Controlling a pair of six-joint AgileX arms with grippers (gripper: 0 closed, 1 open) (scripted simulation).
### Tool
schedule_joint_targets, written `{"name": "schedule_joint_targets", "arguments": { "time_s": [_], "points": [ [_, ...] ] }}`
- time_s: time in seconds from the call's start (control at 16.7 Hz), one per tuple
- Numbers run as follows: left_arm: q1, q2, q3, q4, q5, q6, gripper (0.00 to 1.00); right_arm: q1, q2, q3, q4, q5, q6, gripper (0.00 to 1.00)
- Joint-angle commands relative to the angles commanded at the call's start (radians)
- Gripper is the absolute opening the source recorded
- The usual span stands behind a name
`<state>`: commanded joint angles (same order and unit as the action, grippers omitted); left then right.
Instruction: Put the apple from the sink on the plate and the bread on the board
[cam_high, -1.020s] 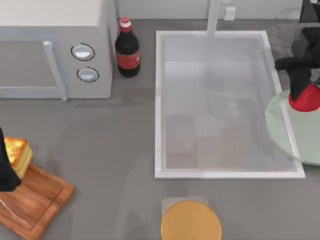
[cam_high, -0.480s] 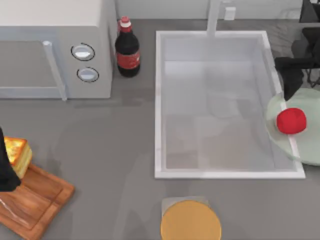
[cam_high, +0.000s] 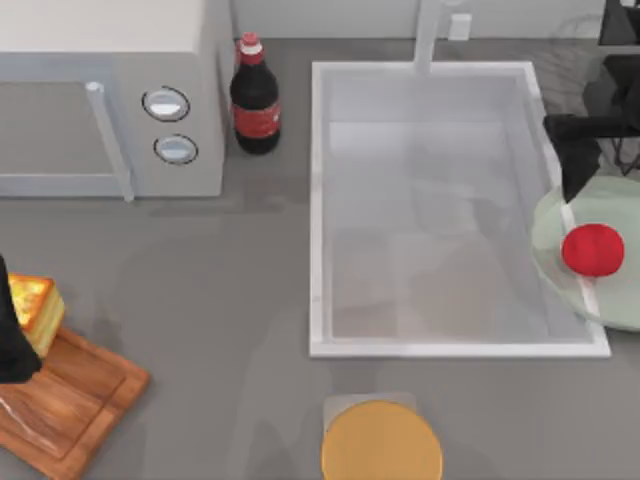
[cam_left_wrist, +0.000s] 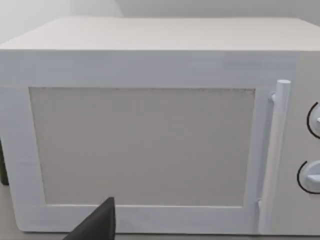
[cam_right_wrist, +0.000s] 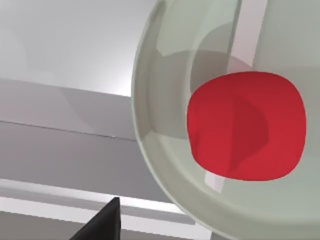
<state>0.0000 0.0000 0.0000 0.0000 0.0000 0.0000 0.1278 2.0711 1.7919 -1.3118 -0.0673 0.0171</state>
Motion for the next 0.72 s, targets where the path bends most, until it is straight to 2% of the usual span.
{"name": "schedule_joint_targets", "arguments": {
  "time_s": [0.3,0.72],
  "points": [
    [0.0,0.0,0.0,0.0,0.0,0.0,1.0,-0.009,-0.131,-0.121,0.089,0.005,-0.001,1.0],
    [0.0,0.0,0.0,0.0,0.0,0.0,1.0,-0.039,-0.628,-0.54,0.395,0.02,-0.005,1.0]
  ]
}}
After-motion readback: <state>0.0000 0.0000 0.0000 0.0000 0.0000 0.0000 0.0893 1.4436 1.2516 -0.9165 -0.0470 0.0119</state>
